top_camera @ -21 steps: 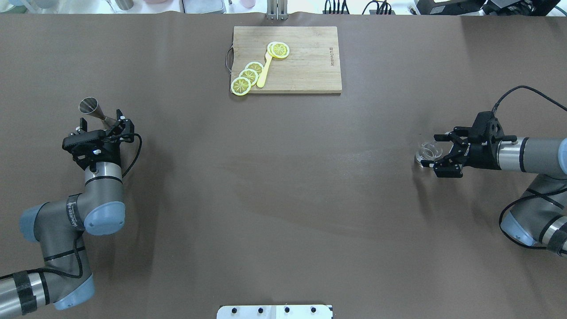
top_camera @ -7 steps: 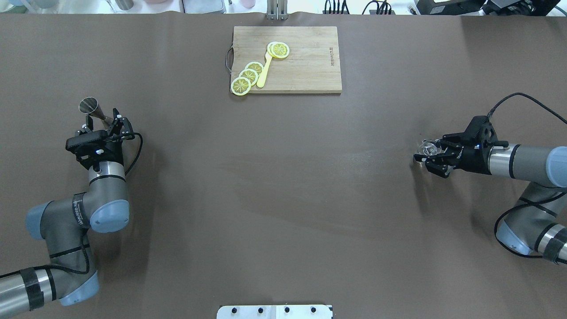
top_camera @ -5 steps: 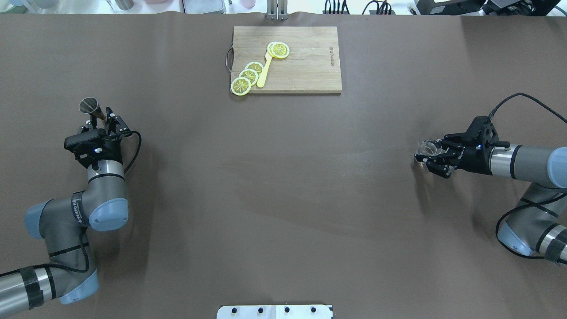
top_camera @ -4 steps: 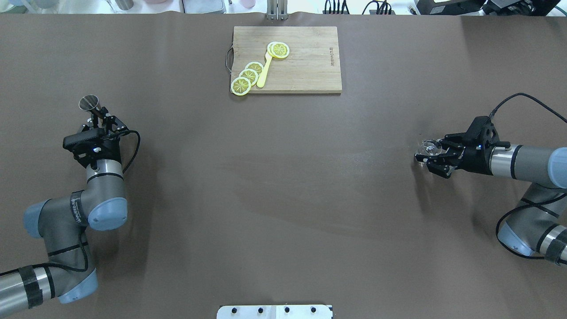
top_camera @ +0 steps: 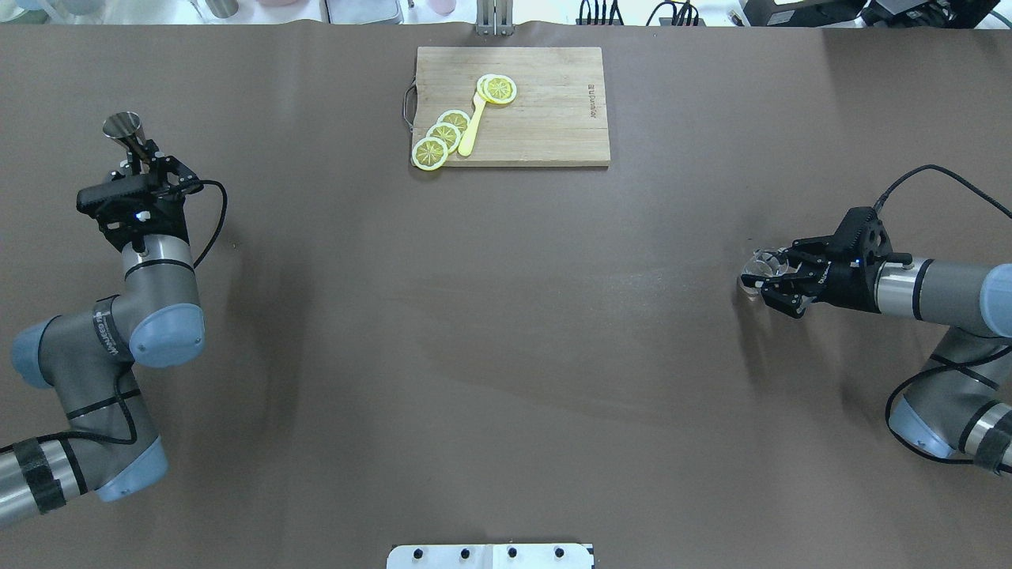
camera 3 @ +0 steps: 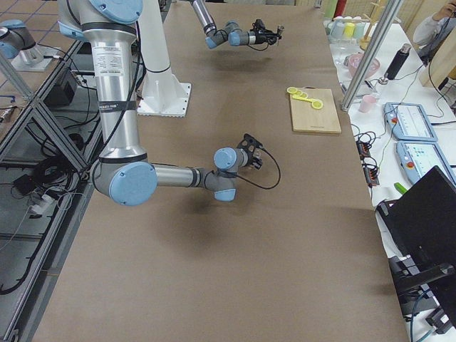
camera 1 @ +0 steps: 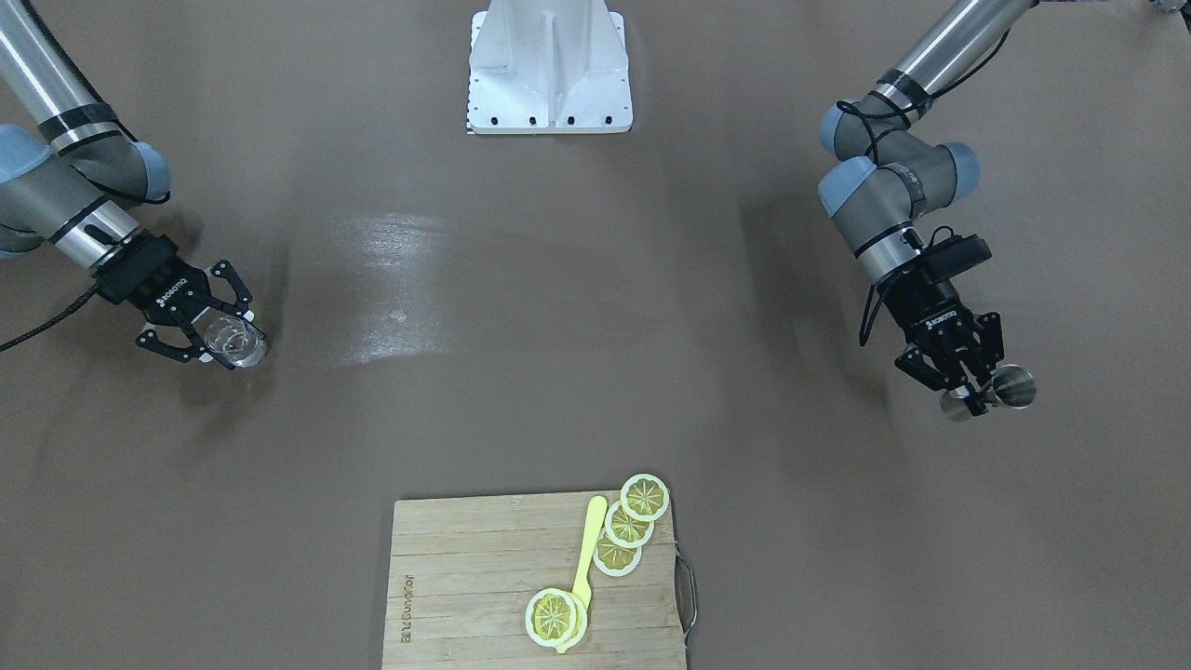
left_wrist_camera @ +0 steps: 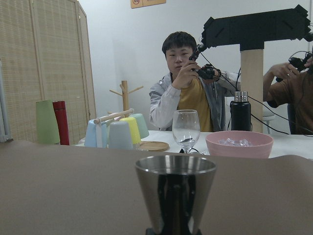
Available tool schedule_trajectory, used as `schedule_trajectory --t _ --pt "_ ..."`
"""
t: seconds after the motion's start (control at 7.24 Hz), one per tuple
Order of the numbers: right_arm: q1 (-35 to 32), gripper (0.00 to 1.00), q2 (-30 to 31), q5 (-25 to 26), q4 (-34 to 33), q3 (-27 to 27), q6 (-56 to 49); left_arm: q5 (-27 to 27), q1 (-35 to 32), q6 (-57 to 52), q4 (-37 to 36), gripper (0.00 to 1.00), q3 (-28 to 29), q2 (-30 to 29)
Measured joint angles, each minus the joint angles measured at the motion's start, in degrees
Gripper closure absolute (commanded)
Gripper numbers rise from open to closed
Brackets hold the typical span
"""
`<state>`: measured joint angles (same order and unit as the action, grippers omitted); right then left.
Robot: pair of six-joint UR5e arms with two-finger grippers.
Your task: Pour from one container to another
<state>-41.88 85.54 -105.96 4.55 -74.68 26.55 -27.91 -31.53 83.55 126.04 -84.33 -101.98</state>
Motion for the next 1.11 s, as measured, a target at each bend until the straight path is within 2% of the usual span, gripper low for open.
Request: schedule_trajectory --t 0.14,0.41,0.55,0.83,1.11 --pt "-0.04 1.00 0.49 -0.21 -0.06 -1.04 -0.31 -3.31 -1.35 -3.05 0.16 1.00 -1.71 0.00" --pt "-0.69 1.00 1.31 -2.74 -0.21 -3.68 -2.22 -10.64 -2.94 -16.67 3.72 1.00 -4.30 -0.50" --pt "-2.34 1.00 1.23 -6.15 -0.26 -4.47 -4.35 -14.78 -2.98 -24.72 7.32 1.00 -4.91 -1.21" --pt "-6.51 1.00 0.97 -13.67 0.04 -4.74 -7.38 -19.81 -2.67 -34.51 13.91 1.00 -5.19 -4.92" --pt "-8.37 1.00 0.60 -16.27 0.59 -4.50 -8.12 -24.60 0.13 -41.48 21.67 1.00 -4.14 -9.87"
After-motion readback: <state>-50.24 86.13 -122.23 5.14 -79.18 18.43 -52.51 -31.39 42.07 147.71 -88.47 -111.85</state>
